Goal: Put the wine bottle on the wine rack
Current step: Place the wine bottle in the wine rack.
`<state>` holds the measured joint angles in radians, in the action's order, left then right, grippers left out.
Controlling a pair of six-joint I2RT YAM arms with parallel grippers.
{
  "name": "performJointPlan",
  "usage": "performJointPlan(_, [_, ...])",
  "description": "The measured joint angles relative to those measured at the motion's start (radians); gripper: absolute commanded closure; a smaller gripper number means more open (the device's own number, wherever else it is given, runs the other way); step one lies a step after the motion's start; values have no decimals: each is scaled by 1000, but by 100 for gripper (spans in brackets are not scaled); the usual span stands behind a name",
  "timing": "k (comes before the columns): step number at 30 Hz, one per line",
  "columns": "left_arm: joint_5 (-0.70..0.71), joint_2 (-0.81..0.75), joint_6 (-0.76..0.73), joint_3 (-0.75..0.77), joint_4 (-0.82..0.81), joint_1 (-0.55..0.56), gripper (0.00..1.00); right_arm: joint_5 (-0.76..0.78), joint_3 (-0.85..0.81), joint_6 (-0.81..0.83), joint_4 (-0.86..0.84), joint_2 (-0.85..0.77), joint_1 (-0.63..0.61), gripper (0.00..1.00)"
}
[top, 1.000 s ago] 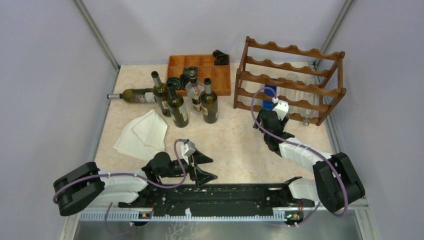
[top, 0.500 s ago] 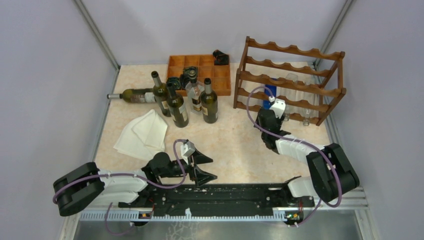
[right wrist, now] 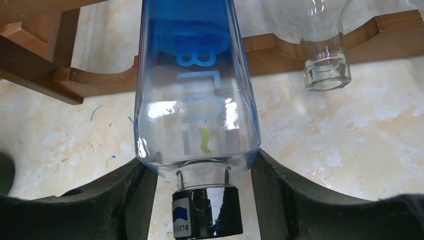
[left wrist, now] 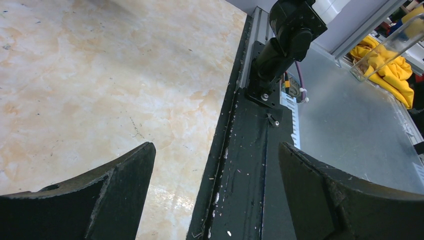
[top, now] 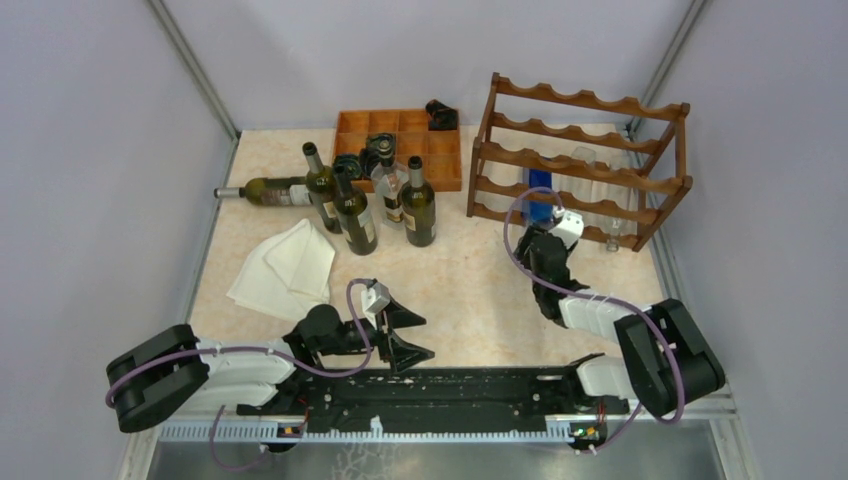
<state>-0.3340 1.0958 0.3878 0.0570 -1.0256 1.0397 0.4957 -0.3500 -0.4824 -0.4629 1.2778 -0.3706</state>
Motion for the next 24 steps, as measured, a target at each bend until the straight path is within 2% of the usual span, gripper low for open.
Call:
performJointPlan(4, [0,0,0,0,0,0,2,0,56,-34,-108,0,1,100])
performJointPlan(9, [0,0,0,0,0,0,2,20,106,-66,-234,25,-10,100])
performJointPlan(24, [0,14,0,0,0,0,2,270,121,-82,-591,270,-132,100])
